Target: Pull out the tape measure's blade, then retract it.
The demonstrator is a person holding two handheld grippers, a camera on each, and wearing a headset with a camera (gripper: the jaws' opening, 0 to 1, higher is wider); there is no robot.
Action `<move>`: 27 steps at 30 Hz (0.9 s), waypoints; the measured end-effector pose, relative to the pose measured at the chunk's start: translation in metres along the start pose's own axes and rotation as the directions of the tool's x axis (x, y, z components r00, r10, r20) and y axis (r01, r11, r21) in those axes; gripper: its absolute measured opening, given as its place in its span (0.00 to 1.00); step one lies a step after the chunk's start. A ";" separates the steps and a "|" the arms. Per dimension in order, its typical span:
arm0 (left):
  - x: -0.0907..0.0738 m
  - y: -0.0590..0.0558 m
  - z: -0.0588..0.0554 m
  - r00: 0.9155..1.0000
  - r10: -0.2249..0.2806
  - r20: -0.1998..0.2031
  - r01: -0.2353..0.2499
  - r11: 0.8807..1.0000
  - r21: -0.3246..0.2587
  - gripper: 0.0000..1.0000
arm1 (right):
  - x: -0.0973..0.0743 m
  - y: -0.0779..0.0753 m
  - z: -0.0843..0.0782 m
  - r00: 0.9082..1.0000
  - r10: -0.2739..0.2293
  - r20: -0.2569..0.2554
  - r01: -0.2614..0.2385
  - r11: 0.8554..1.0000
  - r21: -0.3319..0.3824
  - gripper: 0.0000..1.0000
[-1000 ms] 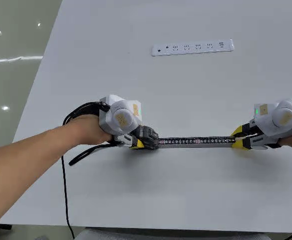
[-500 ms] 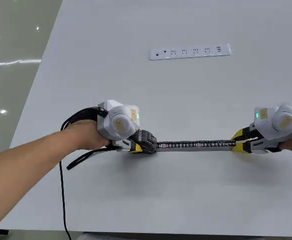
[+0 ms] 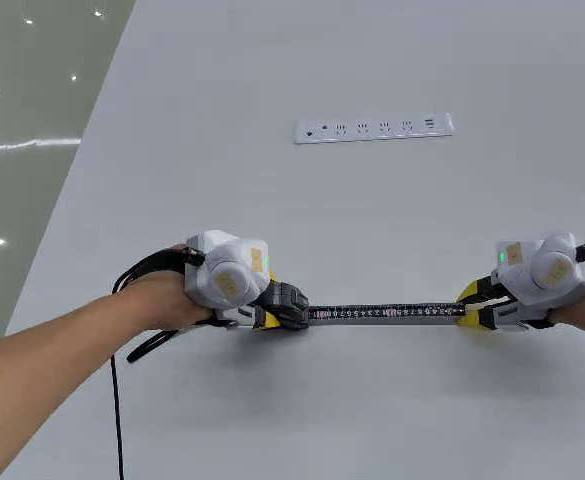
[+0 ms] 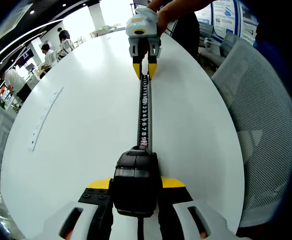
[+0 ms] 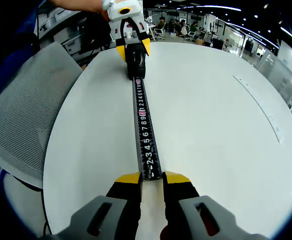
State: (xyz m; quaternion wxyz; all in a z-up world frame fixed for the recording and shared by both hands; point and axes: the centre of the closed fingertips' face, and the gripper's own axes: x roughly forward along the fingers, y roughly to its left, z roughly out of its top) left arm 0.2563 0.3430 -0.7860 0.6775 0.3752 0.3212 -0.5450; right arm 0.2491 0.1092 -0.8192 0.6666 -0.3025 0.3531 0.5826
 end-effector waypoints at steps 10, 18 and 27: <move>-0.001 0.000 -0.001 0.997 0.056 0.056 -0.050 0.992 -0.112 0.36 | 0.001 -0.001 0.000 1.000 -0.016 -0.016 0.017 1.000 0.020 0.15; -0.009 -0.005 -0.006 0.987 0.134 0.092 -0.104 0.956 -0.274 0.48 | 0.001 0.002 0.003 1.000 -0.026 -0.015 0.026 0.998 0.052 0.19; -0.031 0.004 -0.022 0.944 0.310 0.111 -0.183 0.774 -0.606 0.62 | 0.002 0.002 0.005 0.999 -0.054 -0.002 0.054 0.989 0.135 0.24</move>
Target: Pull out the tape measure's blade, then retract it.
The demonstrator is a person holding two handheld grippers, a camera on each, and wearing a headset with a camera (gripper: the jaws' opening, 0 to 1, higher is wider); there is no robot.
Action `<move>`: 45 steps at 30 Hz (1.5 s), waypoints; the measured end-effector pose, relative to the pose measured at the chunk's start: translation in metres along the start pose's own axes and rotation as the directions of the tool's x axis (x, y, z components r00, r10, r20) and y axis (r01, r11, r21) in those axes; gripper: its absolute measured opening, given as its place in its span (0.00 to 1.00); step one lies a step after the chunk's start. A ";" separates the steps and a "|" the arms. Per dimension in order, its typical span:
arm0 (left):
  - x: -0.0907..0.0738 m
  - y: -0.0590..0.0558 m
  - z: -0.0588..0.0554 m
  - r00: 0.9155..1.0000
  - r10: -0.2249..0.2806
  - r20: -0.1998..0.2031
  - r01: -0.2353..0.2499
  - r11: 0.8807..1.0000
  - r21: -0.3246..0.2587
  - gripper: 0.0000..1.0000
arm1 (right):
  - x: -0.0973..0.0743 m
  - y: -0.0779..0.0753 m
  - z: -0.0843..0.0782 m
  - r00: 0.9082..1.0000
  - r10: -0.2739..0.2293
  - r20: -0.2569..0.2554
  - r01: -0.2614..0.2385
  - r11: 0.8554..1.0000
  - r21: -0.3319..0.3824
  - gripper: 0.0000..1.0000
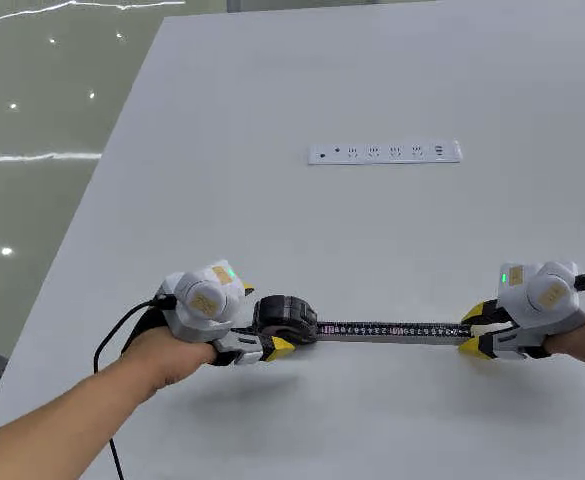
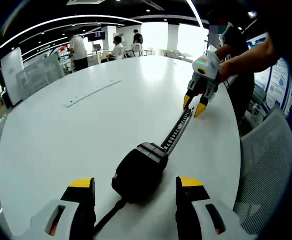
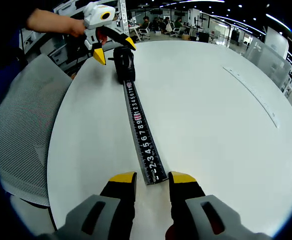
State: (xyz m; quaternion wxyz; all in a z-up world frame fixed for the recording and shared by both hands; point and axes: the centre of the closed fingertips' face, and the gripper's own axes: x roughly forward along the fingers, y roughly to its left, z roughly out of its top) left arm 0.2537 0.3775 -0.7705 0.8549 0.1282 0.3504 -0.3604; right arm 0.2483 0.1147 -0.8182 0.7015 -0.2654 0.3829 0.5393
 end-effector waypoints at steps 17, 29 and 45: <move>-0.040 -0.013 -0.022 0.987 0.151 0.051 -0.133 0.959 -0.250 0.75 | -0.019 0.000 0.002 0.982 -0.156 0.104 0.128 0.963 0.238 0.38; -0.062 -0.023 -0.029 0.980 0.188 0.061 -0.159 0.932 -0.326 0.85 | -0.051 0.020 0.005 0.953 -0.248 0.176 0.178 0.924 0.339 0.48; -0.091 -0.040 -0.033 0.975 0.203 0.087 -0.163 0.927 -0.339 0.96 | -0.088 0.071 0.006 0.924 -0.329 0.193 0.215 0.867 0.449 0.68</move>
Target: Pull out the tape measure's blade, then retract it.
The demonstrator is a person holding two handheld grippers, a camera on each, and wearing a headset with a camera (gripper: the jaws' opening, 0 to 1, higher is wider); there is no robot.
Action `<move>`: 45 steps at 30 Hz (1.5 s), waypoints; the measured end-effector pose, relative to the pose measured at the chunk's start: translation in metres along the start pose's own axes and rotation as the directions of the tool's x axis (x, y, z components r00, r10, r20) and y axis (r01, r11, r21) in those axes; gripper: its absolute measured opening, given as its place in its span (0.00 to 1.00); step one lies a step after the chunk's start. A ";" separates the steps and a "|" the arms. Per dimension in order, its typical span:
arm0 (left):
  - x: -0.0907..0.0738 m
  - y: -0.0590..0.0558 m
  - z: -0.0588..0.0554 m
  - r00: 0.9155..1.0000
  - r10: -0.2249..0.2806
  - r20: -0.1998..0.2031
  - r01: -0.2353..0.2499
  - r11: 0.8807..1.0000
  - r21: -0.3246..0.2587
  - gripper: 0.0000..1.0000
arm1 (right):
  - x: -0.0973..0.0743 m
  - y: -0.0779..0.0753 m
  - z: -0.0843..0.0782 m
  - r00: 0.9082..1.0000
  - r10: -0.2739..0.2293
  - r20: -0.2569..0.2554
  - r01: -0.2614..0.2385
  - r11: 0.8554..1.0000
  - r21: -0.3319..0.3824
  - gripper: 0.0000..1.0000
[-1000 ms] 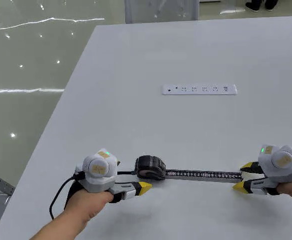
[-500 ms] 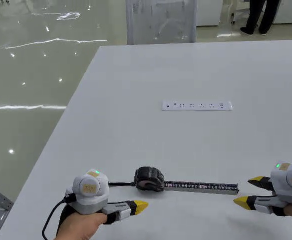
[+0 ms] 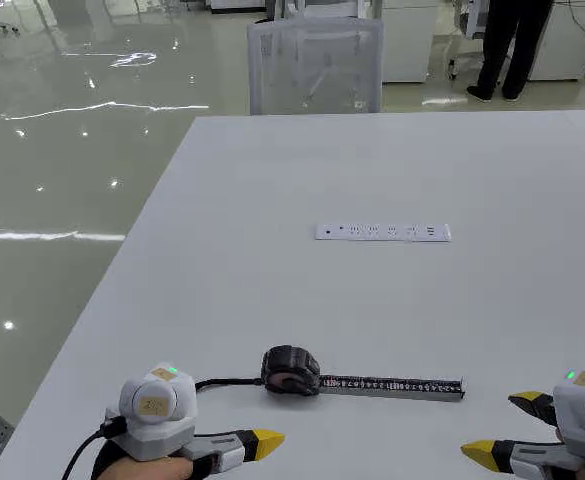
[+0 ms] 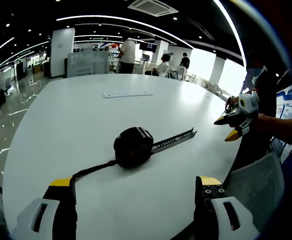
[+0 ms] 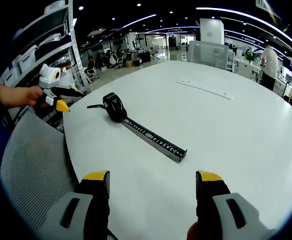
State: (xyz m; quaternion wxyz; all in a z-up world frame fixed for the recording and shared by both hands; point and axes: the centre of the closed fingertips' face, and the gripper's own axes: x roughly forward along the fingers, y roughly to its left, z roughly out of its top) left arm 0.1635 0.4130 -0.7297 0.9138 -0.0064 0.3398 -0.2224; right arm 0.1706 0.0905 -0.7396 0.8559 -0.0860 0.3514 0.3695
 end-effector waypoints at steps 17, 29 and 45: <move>-0.033 -0.014 0.001 0.999 0.033 0.030 -0.033 0.999 0.000 1.00 | -0.049 0.029 0.020 0.997 -0.048 0.054 0.045 0.998 0.047 0.89; -0.061 -0.018 0.001 0.998 0.063 0.016 -0.063 0.998 0.026 1.00 | -0.081 0.041 0.025 0.996 -0.065 0.060 0.062 0.997 0.047 0.95; -0.095 -0.018 0.013 0.997 0.069 0.023 -0.070 0.995 0.067 1.00 | -0.121 0.051 0.030 0.992 -0.109 0.065 0.105 0.993 0.059 1.00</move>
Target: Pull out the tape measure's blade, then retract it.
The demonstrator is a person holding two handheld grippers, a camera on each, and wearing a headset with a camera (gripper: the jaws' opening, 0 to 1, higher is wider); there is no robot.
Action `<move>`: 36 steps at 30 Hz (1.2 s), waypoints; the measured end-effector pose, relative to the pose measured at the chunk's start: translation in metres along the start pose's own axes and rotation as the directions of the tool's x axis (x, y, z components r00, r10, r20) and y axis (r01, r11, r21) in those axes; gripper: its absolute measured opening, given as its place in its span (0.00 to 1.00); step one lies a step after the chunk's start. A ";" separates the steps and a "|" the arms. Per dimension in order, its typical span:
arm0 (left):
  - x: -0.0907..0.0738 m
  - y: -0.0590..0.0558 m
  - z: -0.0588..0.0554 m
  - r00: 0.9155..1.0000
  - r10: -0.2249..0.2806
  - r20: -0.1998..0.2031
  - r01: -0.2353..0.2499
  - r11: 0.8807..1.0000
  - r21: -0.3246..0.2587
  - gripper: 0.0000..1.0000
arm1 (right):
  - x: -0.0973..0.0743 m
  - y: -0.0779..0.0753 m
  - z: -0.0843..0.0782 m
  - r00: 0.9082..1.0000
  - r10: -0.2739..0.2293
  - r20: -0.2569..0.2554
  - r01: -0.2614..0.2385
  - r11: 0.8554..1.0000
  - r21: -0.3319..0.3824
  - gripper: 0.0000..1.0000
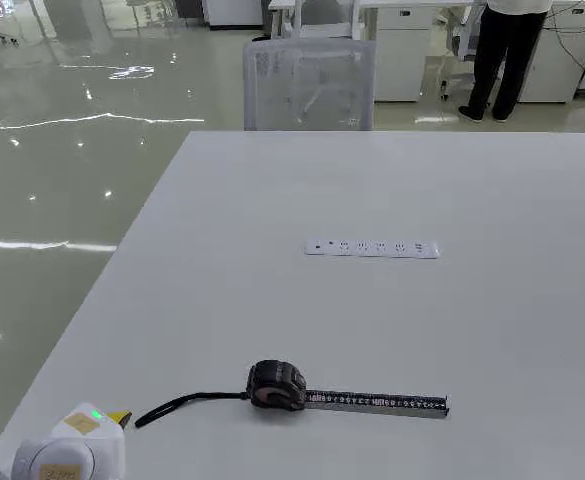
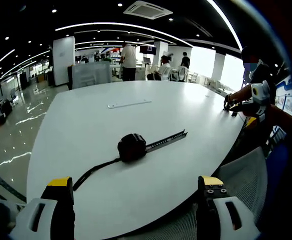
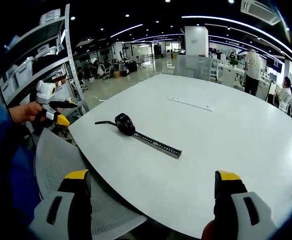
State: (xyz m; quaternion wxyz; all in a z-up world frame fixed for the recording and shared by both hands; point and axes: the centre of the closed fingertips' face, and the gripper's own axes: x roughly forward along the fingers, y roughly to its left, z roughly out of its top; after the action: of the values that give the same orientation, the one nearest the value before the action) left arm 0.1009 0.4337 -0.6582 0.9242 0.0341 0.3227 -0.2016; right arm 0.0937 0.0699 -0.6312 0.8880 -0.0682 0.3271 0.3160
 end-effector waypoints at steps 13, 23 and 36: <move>-0.019 -0.001 -0.008 0.997 0.060 -0.040 -0.063 0.995 -0.077 1.00 | -0.021 0.010 0.004 1.000 -0.012 -0.003 0.012 1.000 -0.010 1.00; -0.006 -0.016 -0.009 0.996 0.072 -0.055 -0.077 0.992 -0.101 1.00 | -0.016 0.008 0.000 1.000 -0.003 -0.023 0.003 0.999 -0.036 1.00; 0.023 -0.022 -0.009 0.991 0.105 -0.080 -0.114 0.988 -0.109 0.98 | 0.004 0.003 -0.008 0.998 0.014 -0.056 -0.018 0.997 -0.072 0.97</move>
State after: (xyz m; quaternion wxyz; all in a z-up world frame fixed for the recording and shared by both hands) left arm 0.1036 0.4074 -0.6782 0.9217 0.0069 0.3652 -0.1306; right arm 0.0902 0.0719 -0.6398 0.8730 -0.1065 0.3404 0.3326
